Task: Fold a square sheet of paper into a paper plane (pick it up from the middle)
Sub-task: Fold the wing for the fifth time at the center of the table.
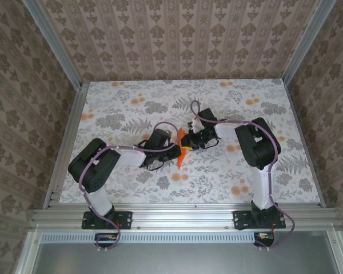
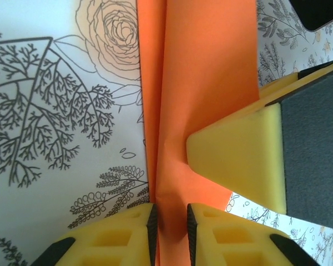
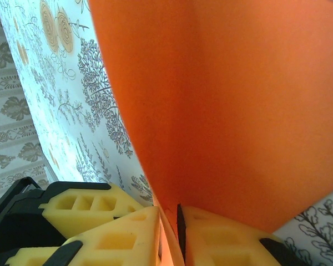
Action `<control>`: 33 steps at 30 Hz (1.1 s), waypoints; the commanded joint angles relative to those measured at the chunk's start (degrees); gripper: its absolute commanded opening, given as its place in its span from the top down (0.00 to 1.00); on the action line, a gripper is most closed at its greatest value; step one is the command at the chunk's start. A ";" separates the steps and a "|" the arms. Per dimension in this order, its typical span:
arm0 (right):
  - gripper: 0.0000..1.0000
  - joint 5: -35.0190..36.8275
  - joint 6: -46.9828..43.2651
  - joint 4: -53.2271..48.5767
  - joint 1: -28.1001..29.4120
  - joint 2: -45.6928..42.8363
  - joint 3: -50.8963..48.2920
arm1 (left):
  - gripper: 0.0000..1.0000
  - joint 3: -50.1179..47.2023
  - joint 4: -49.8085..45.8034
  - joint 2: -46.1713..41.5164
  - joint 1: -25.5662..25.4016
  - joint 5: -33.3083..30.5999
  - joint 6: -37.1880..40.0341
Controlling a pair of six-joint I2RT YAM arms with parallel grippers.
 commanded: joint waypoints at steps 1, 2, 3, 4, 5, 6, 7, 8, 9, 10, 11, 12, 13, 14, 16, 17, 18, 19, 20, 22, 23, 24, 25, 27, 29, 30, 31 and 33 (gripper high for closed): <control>0.81 7.49 -0.63 -5.91 -0.64 4.83 -1.58 | 0.73 1.39 -1.68 -0.31 -0.37 0.32 0.34; 0.81 7.70 -0.67 -6.11 -0.60 4.81 -1.50 | 0.72 1.11 -1.65 -0.91 -0.37 0.51 0.25; 0.82 8.08 -0.73 -6.27 -0.60 4.87 -1.49 | 0.70 0.65 -1.54 -1.63 -0.39 0.68 0.07; 0.82 8.42 -0.77 -6.65 -0.56 4.89 -1.40 | 0.69 0.12 -1.34 -2.20 -0.31 1.14 -0.02; 0.82 8.63 -0.84 -6.92 -0.64 4.85 -1.37 | 0.67 -0.27 -1.24 -2.82 -0.23 1.74 -0.03; 0.82 8.78 -0.99 -6.99 -0.64 4.99 -1.32 | 0.66 -0.87 -0.81 -3.44 -0.09 2.41 -0.23; 0.82 8.89 -1.02 -7.06 -0.58 4.96 -1.28 | 0.65 -1.69 -0.28 -4.11 0.00 2.90 -0.58; 0.82 9.03 -1.05 -7.14 -0.64 4.97 -1.27 | 0.64 -2.40 0.34 -4.53 -0.03 3.34 -0.88; 0.82 9.09 -1.10 -7.28 -0.63 4.99 -1.23 | 0.64 -3.06 0.82 -5.09 0.22 3.83 -1.31; 0.82 9.14 -1.13 -7.26 -0.58 4.98 -1.22 | 0.64 -3.77 1.25 -5.54 0.31 4.24 -1.66; 0.82 9.22 -1.12 -7.30 -0.64 5.01 -1.22 | 0.65 -4.16 1.65 -5.92 0.46 4.53 -1.77; 0.82 9.27 -1.10 -7.38 -0.60 4.99 -1.14 | 0.68 -4.54 1.44 -6.24 0.54 4.52 -1.83; 0.82 9.40 -1.14 -7.42 -0.63 5.01 -1.14 | 0.71 -4.64 1.04 -6.37 0.49 4.48 -1.81; 0.82 9.37 -1.17 -7.44 -0.56 4.97 -1.14 | 0.73 -4.72 0.99 -6.35 0.49 4.63 -1.70; 0.82 9.36 -1.16 -7.49 -0.63 5.01 -1.14 | 0.77 -4.73 0.81 -5.88 0.49 4.92 -1.72; 0.82 9.43 -1.14 -7.46 -0.64 5.01 -1.14 | 0.77 -4.65 0.56 -5.66 0.49 4.92 -1.69; 0.82 9.41 -1.22 -7.44 -0.57 4.99 -1.14 | 0.78 -4.56 0.16 -5.36 0.40 4.63 -1.48; 0.82 9.48 -1.26 -7.43 -0.64 5.01 -1.14 | 0.78 -4.32 -0.26 -5.05 0.41 4.41 -1.38; 0.82 9.44 -1.23 -7.43 -0.64 4.97 -1.14 | 0.78 -4.13 -0.40 -4.67 0.42 4.31 -1.13; 0.82 9.43 -1.23 -7.43 -0.59 5.01 -1.14 | 0.79 -3.48 -0.42 -3.87 0.36 4.73 -0.79; 0.82 9.35 -1.23 -7.47 -0.59 5.05 -1.12 | 0.79 -2.98 -0.55 -3.23 0.28 4.92 -0.58; 0.82 9.40 -1.33 -7.52 -0.58 5.00 -1.14 | 0.79 -2.40 -0.97 -2.80 0.09 4.92 -0.26; 0.82 9.41 -1.31 -7.53 -0.56 5.05 -1.14 | 0.80 -2.07 -1.11 -2.42 0.03 5.00 -0.05; 0.82 9.48 -1.35 -7.58 -0.62 5.08 -1.11 | 0.80 -1.46 -0.97 -1.58 -0.09 5.36 0.06; 0.83 9.46 -1.35 -7.52 -0.57 5.06 -1.06 | 0.81 -1.05 -1.07 -1.09 -0.22 5.36 0.02; 0.83 9.42 -1.33 -7.52 -0.61 5.10 -1.05 | 0.82 -0.89 -1.14 -0.91 -0.19 5.28 0.06; 0.83 9.49 -1.36 -7.57 -0.54 5.10 -1.05 | 0.82 -0.71 -1.20 -0.72 -0.27 5.18 -0.02; 0.82 9.49 -1.36 -7.64 -0.60 5.18 -0.97 | 0.84 -0.38 -1.49 -0.37 -0.30 5.10 -0.20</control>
